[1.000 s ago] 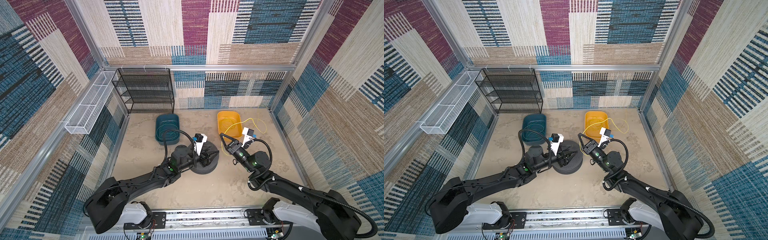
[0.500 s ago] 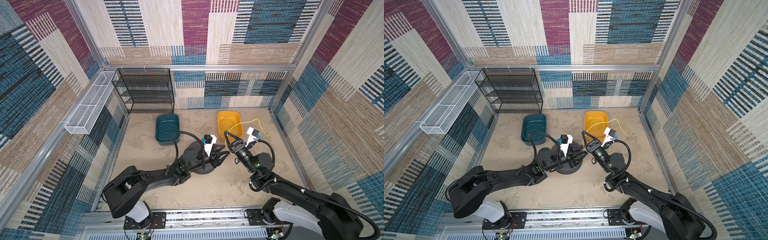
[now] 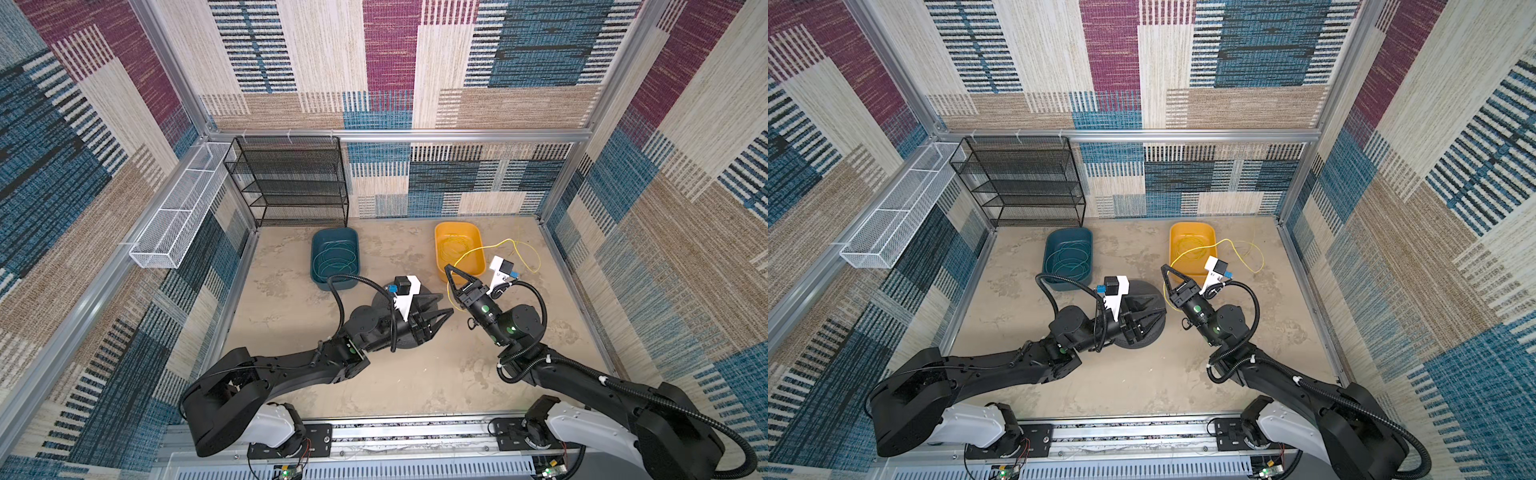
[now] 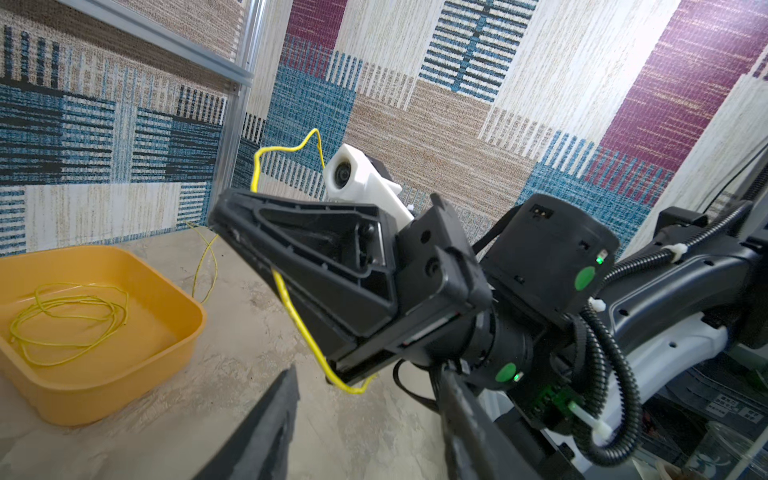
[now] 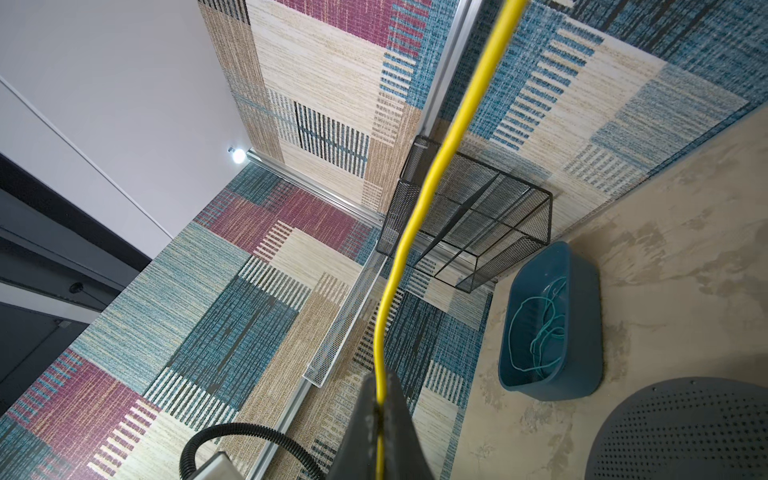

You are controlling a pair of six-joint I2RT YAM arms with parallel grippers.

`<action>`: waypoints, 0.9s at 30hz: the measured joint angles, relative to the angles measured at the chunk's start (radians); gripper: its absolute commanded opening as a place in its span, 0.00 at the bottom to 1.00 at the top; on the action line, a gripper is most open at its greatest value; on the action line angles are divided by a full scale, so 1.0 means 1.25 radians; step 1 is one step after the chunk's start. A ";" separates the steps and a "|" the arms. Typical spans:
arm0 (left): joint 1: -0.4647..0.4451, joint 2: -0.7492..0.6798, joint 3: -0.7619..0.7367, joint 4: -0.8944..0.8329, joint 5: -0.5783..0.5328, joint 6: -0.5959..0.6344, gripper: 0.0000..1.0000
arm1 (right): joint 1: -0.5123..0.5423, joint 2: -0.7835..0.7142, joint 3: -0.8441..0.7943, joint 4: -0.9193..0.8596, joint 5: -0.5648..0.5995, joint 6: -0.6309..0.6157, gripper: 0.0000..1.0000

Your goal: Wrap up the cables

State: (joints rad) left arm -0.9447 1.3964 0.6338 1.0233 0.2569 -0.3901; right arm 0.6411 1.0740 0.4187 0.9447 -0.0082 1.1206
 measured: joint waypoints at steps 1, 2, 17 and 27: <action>0.000 0.012 0.005 0.002 -0.004 0.000 0.62 | 0.000 0.002 0.000 0.000 0.000 0.000 0.00; 0.000 0.026 0.012 0.002 -0.012 0.000 0.61 | 0.000 0.002 0.000 0.000 -0.001 0.000 0.00; -0.002 0.140 0.076 0.015 0.019 -0.024 0.06 | -0.002 -0.005 -0.002 0.007 0.006 0.000 0.00; -0.002 0.112 0.075 -0.033 0.012 -0.023 0.00 | -0.001 -0.035 -0.010 0.010 0.009 -0.006 0.00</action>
State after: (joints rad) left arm -0.9470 1.5368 0.7280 0.9821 0.2714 -0.4191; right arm 0.6403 1.0298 0.4065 0.9569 0.0029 1.1130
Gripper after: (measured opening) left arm 0.055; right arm 0.056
